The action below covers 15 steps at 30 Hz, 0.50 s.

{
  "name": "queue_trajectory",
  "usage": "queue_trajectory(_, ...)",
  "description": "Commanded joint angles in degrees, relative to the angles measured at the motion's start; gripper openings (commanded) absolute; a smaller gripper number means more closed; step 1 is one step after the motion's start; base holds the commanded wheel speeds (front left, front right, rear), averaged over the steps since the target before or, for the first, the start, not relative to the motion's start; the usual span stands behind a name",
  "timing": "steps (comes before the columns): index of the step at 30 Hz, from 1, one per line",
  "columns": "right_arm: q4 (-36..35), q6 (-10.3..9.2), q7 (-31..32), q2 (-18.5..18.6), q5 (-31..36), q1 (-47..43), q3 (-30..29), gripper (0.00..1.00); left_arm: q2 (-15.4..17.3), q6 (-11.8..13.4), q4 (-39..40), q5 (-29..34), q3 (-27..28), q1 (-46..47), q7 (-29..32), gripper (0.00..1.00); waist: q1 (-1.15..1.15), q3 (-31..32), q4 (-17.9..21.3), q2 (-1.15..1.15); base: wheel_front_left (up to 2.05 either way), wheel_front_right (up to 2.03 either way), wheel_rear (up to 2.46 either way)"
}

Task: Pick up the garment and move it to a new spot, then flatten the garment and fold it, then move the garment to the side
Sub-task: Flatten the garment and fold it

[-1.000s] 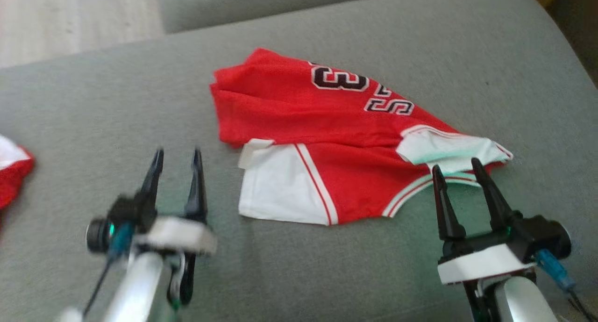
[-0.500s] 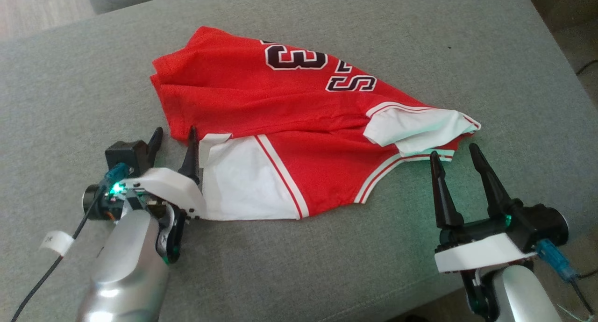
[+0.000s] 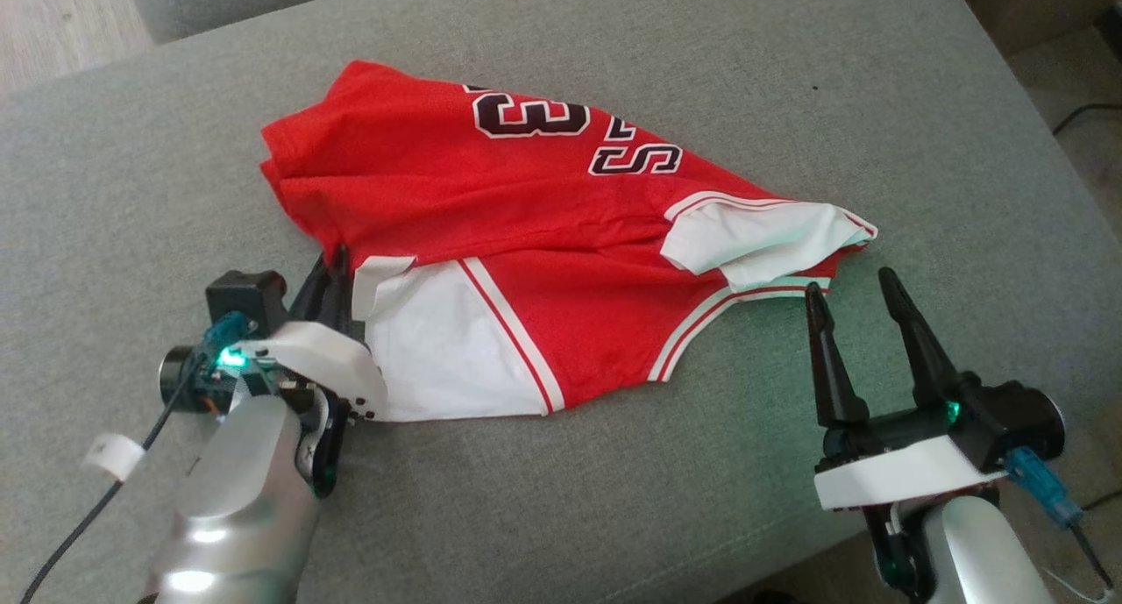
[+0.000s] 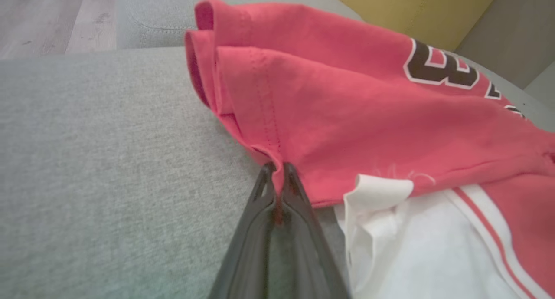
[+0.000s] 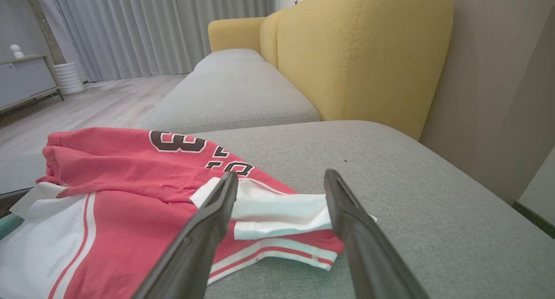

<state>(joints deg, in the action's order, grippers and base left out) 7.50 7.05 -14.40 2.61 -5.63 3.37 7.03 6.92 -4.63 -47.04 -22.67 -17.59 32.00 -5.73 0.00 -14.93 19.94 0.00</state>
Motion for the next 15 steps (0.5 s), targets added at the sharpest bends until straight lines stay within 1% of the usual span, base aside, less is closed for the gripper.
queue_trajectory(1,-1.64,0.44,-0.60,0.27,-0.59,1.21,0.85,1.00,1.26,0.13,1.14,0.31,1.14,2.14,-1.58,0.00,0.00,0.65,-0.02,0.00,0.00,0.00,0.00)
queue_trajectory(4,-1.65,0.44,-0.60,0.27,-0.66,0.25,0.08,1.00,1.29,0.48,3.48,-0.63,1.95,1.14,-2.87,0.00,0.00,1.82,-0.61,0.00,0.00,0.00,0.00)
queue_trajectory(6,-1.60,0.44,-0.60,0.27,-0.65,-0.63,-0.60,1.00,1.25,0.23,7.22,-1.55,2.28,-0.42,-3.06,0.00,0.00,2.75,-1.66,0.00,0.00,0.00,0.00)
queue_trajectory(7,-1.60,0.44,-0.60,0.27,-0.65,-0.63,-0.60,1.00,1.25,0.23,7.22,-1.55,2.28,-0.42,-3.06,0.00,0.00,2.75,-1.66,0.00,0.00,0.00,0.00)
queue_trajectory(8,-1.55,0.44,-0.60,0.27,-0.64,-1.11,-0.82,1.00,1.28,0.11,9.73,-2.01,2.28,-1.56,-2.60,0.00,0.00,3.26,-2.37,0.00,0.00,0.00,0.00)
queue_trajectory(11,-1.55,0.44,-0.60,0.27,-0.35,-2.34,-1.19,1.00,1.87,0.94,20.05,-3.43,2.77,-6.44,-0.12,0.00,0.00,4.66,-5.02,0.00,0.00,0.00,0.00)
queue_trajectory(13,-1.67,0.44,-0.60,0.27,-0.23,-2.94,-1.52,1.00,2.54,2.37,28.51,-4.15,2.90,-11.29,2.66,0.00,0.00,5.50,-7.03,0.00,0.00,0.00,0.00)
queue_trajectory(15,-1.72,0.44,-0.60,0.27,-0.14,-3.39,-1.72,1.00,3.23,4.48,37.19,-4.72,2.96,-17.24,5.88,0.00,0.00,6.21,-9.24,0.00,0.00,0.00,0.00)
